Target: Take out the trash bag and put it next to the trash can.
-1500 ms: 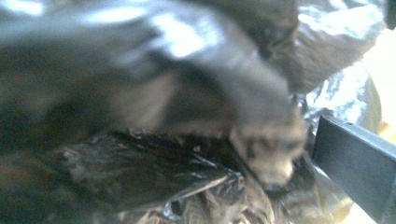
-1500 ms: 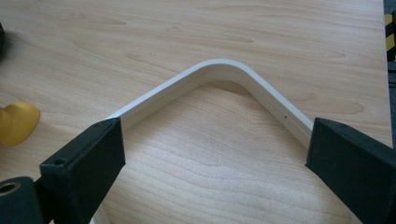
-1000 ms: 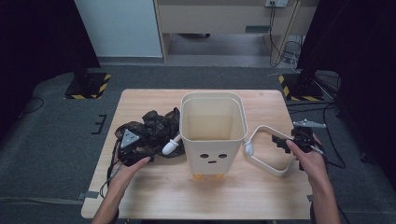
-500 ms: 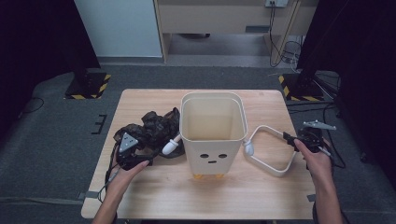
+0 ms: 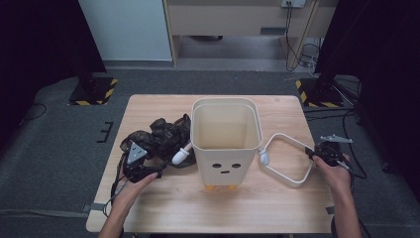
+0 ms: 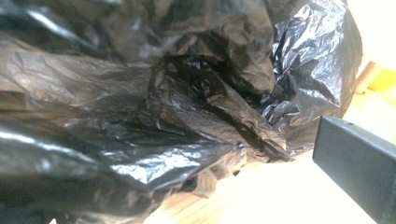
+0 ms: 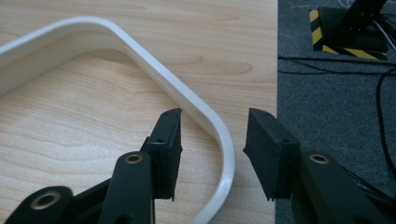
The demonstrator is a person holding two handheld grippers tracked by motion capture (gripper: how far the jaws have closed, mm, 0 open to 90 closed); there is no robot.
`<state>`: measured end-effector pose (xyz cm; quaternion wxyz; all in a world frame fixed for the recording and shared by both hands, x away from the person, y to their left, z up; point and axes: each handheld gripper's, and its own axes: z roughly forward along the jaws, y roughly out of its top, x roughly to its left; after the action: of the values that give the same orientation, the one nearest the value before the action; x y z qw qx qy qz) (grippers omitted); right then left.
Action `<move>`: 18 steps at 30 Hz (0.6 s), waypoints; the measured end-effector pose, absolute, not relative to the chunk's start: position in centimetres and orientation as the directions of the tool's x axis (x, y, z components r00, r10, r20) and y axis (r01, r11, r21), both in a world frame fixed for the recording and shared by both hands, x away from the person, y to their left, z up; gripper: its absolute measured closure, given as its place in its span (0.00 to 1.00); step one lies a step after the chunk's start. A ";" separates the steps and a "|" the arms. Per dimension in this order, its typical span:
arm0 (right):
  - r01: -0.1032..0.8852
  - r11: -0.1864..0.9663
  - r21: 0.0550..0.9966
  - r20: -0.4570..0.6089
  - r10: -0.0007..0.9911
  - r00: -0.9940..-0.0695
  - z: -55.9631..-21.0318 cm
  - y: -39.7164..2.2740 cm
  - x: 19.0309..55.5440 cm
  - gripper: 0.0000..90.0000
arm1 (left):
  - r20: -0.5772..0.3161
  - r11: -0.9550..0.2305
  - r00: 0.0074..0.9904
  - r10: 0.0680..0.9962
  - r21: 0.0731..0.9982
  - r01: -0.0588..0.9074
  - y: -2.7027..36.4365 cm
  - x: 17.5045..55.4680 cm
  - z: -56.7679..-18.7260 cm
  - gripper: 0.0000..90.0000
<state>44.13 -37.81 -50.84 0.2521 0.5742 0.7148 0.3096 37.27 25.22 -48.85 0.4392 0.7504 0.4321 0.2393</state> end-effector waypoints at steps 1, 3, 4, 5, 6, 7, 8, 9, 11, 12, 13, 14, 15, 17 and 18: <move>0.664 0.148 0.733 -0.004 0.977 -0.214 -51.0 -37.8 44.2 0.64 | -0.021 -0.242 0.513 0.858 0.865 0.440 25.2 37.3 -48.9 0.03; 0.677 0.141 0.723 0.008 0.977 -0.212 -51.2 -37.6 44.3 0.67 | -0.017 -0.247 0.514 0.858 0.863 0.441 25.1 37.4 -49.0 0.03; 0.679 0.148 0.720 0.004 0.976 -0.216 -51.3 -37.6 44.3 0.68 | -0.017 -0.248 0.514 0.858 0.862 0.442 25.1 37.4 -49.0 0.03; 0.678 0.164 0.717 -0.008 0.974 -0.226 -51.5 -37.6 44.4 0.69 | -0.015 -0.249 0.513 0.858 0.862 0.442 25.1 37.3 -49.0 0.03; 0.679 0.163 0.715 -0.008 0.974 -0.226 -51.7 -37.5 44.5 0.70 | -0.014 -0.250 0.513 0.858 0.861 0.442 25.2 37.3 -49.0 0.03; 0.682 0.181 0.708 -0.026 0.972 -0.232 -51.8 -37.5 44.5 0.71 | -0.014 -0.251 0.513 0.858 0.861 0.443 25.2 37.3 -49.0 0.03; 0.685 0.192 0.703 -0.038 0.972 -0.233 -51.9 -37.4 44.6 0.72 | -0.013 -0.252 0.514 0.858 0.861 0.442 25.2 37.3 -49.0 0.03; 0.684 0.204 0.700 -0.051 0.970 -0.237 -51.9 -37.3 44.6 0.73 | -0.013 -0.252 0.514 0.858 0.860 0.443 25.2 37.3 -49.0 0.03; 0.683 0.214 0.698 -0.065 0.969 -0.237 -52.0 -37.3 44.6 0.77 | -0.012 -0.254 0.514 0.857 0.860 0.443 25.2 37.3 -49.0 0.03; 0.683 0.207 0.701 -0.061 0.971 -0.232 -52.0 -37.3 44.6 0.78 | -0.012 -0.254 0.514 0.858 0.860 0.443 25.2 37.3 -49.0 0.03; 0.683 0.203 0.701 -0.058 0.972 -0.229 -52.0 -37.3 44.6 0.79 | -0.012 -0.253 0.514 0.858 0.860 0.443 25.2 37.3 -49.0 0.03; 0.683 0.203 0.701 -0.060 0.972 -0.227 -52.0 -37.3 44.6 0.80 | -0.012 -0.254 0.514 0.858 0.860 0.443 25.2 37.3 -49.0 0.03; 0.686 0.206 0.698 -0.062 0.972 -0.228 -52.0 -37.3 44.6 0.81 | -0.011 -0.256 0.514 0.858 0.859 0.444 25.2 37.3 -49.0 0.03; 0.689 0.209 0.694 -0.065 0.971 -0.229 -52.1 -37.3 44.6 0.84 | -0.007 -0.261 0.515 0.857 0.856 0.446 25.3 37.3 -49.1 0.03; 0.689 0.209 0.694 -0.064 0.971 -0.230 -52.1 -37.3 44.6 0.85 | -0.006 -0.262 0.515 0.857 0.856 0.445 25.3 37.3 -49.1 0.03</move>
<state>44.57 -37.26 -52.12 0.2560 0.5651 0.7343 0.2757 37.29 25.30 -49.06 0.4292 0.7573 0.4300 0.2397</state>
